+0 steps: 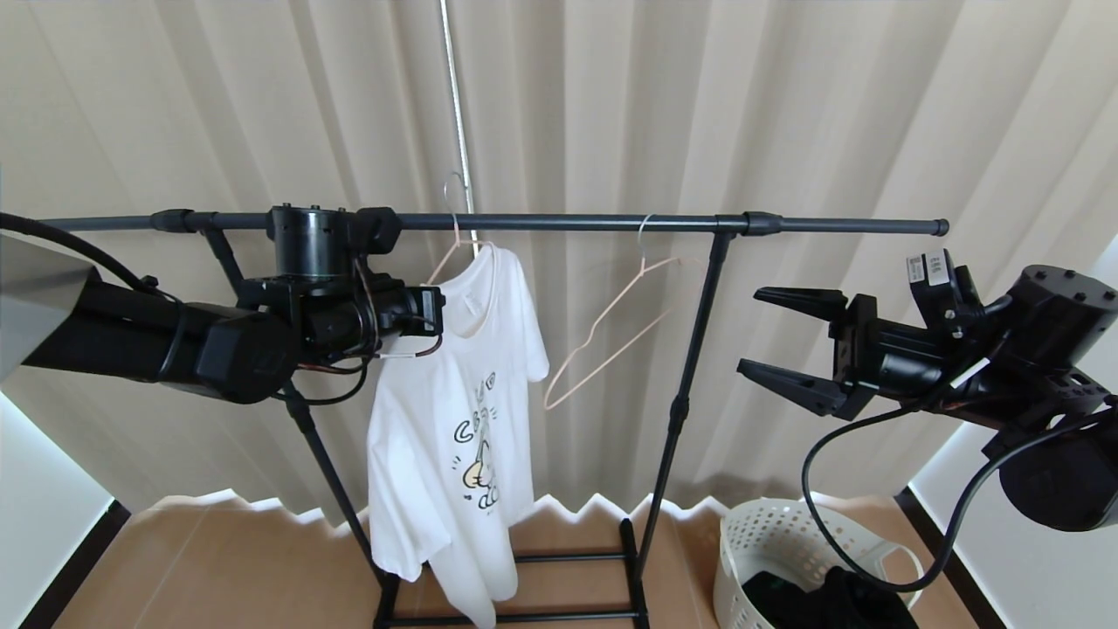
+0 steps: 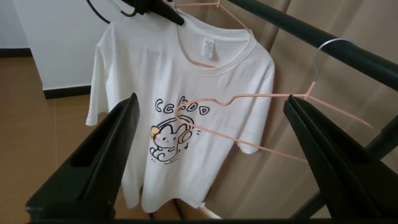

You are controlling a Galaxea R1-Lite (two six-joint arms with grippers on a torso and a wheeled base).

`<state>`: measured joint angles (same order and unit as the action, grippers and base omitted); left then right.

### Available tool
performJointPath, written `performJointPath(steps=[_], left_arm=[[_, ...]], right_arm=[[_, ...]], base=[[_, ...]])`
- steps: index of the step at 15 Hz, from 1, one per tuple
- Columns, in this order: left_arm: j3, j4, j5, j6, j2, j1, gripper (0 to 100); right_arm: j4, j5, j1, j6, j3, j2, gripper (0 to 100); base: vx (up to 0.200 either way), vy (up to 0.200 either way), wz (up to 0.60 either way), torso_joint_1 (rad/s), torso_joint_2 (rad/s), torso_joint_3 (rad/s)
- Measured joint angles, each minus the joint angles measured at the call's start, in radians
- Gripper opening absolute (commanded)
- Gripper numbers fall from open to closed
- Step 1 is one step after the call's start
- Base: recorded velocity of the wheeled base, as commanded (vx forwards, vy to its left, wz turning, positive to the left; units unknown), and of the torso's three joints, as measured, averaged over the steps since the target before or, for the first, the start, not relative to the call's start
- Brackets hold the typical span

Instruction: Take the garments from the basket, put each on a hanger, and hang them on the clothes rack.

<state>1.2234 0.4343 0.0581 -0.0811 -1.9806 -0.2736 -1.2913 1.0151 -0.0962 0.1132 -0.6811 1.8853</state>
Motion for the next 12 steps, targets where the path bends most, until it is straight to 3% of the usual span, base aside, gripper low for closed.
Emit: performJointPath(steps=[12], left_arm=[[0.01,0.005,0.0,-0.038,-0.076,-0.019,0]], right_arm=[[0.0,0.0,0.003,0.0,-0.009,0.009,100]], base=[[0.0,0.0,0.0,0.0,0.0,0.0]])
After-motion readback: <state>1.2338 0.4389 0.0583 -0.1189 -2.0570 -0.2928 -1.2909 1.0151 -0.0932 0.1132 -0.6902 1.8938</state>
